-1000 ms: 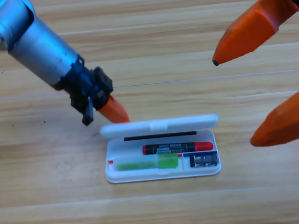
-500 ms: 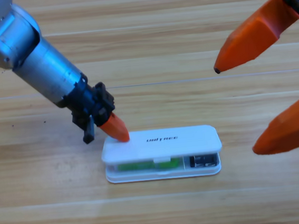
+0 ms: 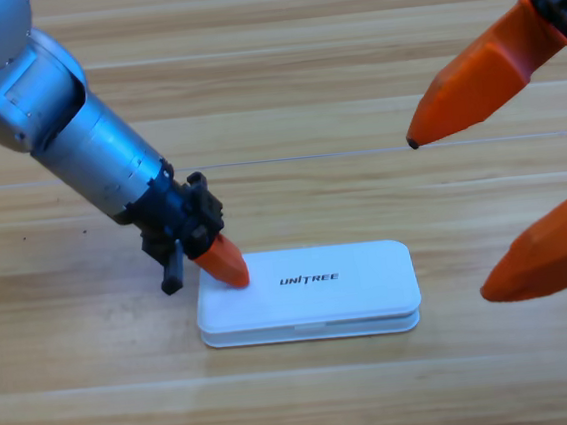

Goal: Clean up eraser and pencils

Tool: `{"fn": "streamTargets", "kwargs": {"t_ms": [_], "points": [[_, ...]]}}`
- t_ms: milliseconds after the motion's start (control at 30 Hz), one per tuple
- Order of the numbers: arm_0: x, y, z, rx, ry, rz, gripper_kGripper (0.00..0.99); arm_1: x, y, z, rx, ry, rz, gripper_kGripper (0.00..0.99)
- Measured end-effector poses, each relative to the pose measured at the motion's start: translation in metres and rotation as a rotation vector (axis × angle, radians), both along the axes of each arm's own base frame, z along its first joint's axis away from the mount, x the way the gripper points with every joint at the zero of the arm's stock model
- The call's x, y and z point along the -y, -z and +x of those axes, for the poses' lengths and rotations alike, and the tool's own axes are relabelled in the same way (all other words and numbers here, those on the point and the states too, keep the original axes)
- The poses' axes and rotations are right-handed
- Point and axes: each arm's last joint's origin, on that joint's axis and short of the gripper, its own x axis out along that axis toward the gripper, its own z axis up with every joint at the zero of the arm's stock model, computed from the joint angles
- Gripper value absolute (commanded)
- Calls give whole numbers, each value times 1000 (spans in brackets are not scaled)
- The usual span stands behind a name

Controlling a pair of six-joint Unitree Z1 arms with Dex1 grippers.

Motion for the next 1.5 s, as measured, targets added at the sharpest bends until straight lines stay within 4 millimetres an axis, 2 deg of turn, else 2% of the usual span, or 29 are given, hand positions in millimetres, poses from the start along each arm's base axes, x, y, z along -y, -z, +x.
{"fn": "streamTargets", "kwargs": {"t_ms": [933,1500], "points": [[27,-1,-19,40,67,25,0,-3,2,1,-19,-15,4,946],[27,2,-26,92,73,12,0,-3,2,1,-19,-17,7,946]]}}
